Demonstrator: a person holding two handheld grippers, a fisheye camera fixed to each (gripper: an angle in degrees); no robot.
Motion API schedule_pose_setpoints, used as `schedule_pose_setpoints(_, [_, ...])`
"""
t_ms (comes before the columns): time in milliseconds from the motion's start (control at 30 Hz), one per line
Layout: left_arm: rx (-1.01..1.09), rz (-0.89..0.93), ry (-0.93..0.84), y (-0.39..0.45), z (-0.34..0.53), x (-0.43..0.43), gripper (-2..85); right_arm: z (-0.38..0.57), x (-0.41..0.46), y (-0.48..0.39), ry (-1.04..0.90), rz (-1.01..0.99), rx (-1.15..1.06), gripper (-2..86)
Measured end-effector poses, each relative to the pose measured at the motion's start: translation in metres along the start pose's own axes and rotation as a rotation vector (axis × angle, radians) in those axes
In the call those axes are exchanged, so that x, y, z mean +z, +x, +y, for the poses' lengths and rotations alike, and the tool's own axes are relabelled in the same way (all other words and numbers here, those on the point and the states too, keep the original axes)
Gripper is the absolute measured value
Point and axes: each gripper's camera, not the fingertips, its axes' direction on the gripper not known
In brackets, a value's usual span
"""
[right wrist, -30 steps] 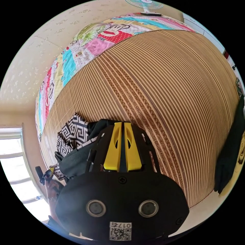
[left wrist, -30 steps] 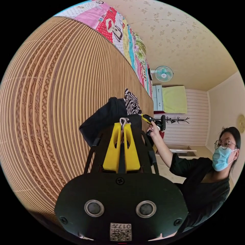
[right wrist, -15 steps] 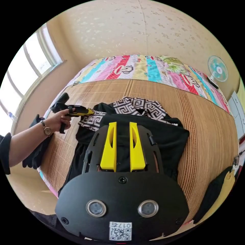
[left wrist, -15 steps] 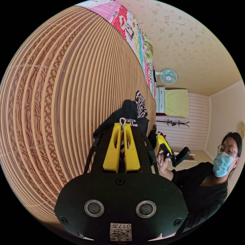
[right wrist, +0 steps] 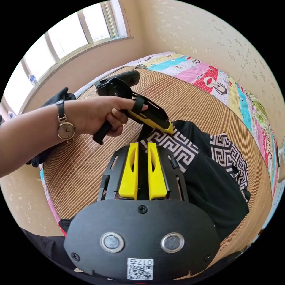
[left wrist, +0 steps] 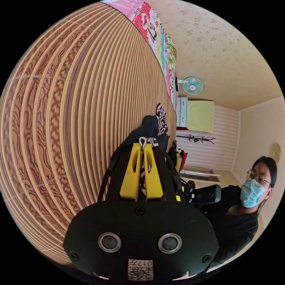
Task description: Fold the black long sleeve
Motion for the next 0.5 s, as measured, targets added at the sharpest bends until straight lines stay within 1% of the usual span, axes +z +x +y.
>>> schedule_pose_setpoints(67, [0.001,0.012,-0.001,-0.002,0.003,-0.003,-0.9,0.008,0.003,0.005,0.008,0.010,0.032,3.2])
schedule_pose_setpoints(167, [-0.006,0.053,0.016,-0.005,0.012,-0.009,-0.9,0.017,-0.007,0.018,0.043,-0.067,0.114,2.2])
schedule_pose_setpoints(367, [-0.012,0.238,0.039,-0.009,0.036,-0.019,-0.9,0.042,-0.060,0.035,0.187,-0.229,0.250,1.5])
schedule_pose_setpoints(500, [-0.019,0.244,0.032,-0.014,0.052,-0.017,-0.8,0.051,-0.064,0.040,0.182,-0.320,0.295,1.4])
